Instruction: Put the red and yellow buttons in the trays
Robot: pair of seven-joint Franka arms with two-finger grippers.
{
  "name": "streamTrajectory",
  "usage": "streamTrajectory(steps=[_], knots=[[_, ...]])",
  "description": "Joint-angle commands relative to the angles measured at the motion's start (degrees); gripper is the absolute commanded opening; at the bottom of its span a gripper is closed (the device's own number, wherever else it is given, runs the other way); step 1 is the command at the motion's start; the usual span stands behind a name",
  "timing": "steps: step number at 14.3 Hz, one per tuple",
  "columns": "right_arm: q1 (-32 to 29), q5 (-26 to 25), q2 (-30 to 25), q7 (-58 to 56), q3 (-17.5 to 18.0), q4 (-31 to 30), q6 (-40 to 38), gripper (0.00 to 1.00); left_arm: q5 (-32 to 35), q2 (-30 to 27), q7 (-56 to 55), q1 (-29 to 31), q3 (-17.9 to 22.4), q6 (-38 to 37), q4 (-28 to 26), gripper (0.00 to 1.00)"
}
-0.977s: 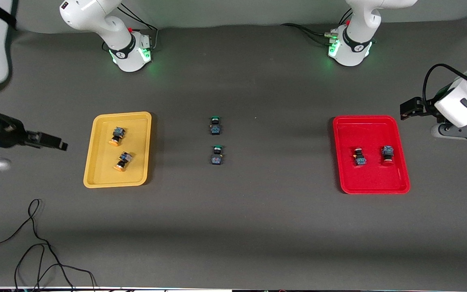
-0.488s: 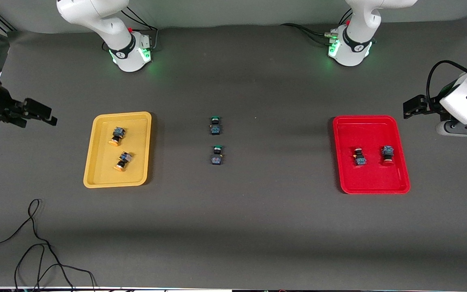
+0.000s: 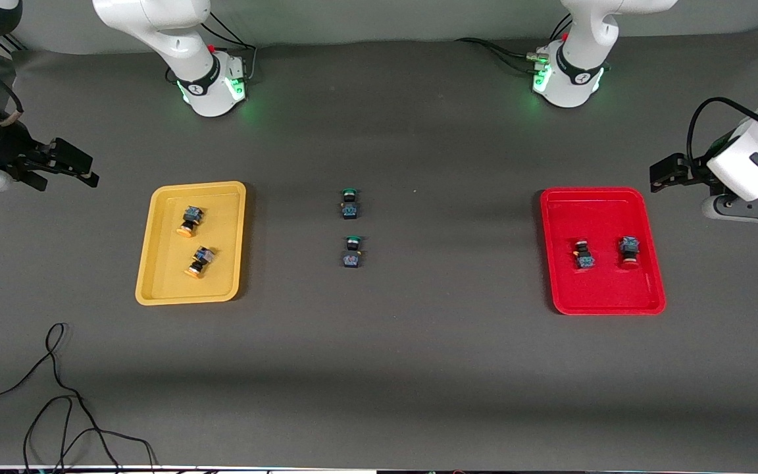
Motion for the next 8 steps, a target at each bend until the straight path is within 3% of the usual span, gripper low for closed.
streamTrajectory(steps=[1, 8], knots=[[-0.7, -1.4, 0.2, 0.6, 0.8, -0.9, 1.5, 1.0, -0.4, -1.2, -0.5, 0.8, -0.8, -0.5, 0.0, 0.99], [-0.6, -1.4, 2.6, 1.3, 0.8, 1.8, 0.5, 1.0, -1.5, -1.7, -0.3, 0.8, -0.8, -0.1, -0.6, 1.0]])
